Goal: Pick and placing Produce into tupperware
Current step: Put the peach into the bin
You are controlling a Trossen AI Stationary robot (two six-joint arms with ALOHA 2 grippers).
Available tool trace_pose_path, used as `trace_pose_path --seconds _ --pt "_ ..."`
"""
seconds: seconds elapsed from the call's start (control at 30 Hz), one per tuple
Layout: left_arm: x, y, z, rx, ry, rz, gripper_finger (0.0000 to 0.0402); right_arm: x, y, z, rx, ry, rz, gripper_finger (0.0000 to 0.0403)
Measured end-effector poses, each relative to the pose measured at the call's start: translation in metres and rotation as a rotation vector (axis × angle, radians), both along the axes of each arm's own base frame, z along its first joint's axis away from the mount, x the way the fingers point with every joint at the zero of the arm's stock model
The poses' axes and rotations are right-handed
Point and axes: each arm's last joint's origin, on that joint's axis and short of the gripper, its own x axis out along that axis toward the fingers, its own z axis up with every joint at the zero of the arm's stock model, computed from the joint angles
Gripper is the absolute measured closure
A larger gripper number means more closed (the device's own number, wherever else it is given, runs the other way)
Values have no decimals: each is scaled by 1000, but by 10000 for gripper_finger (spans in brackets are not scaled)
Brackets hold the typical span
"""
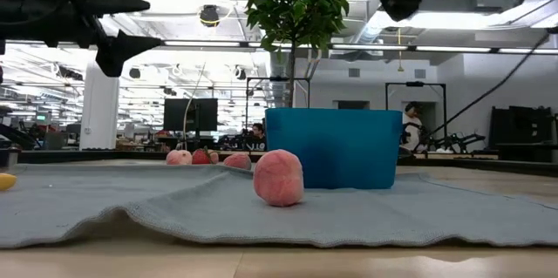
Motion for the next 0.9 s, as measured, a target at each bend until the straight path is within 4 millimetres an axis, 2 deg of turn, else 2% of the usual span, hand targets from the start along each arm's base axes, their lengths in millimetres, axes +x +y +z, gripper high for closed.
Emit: trace_pose_path --seconds 0.2,0.3,0.4,0.57,0.9 --pt "1 1 -1 -4 14 25 86 -41 -9 -14 52 -156 -25 279" --pt "3 2 -5 20 56 58 86 -57 -10 -26 68 -307 -25 280" --pt "8 2 -9 20 108 55 86 -69 -10 -40 98 -378 -23 280" --pt "16 3 -18 -9 194 37 86 -78 -11 -59 101 -373 -34 280" --pt "34 1 -44 -119 400 66 86 -79 -11 -77 113 -253 -39 280"
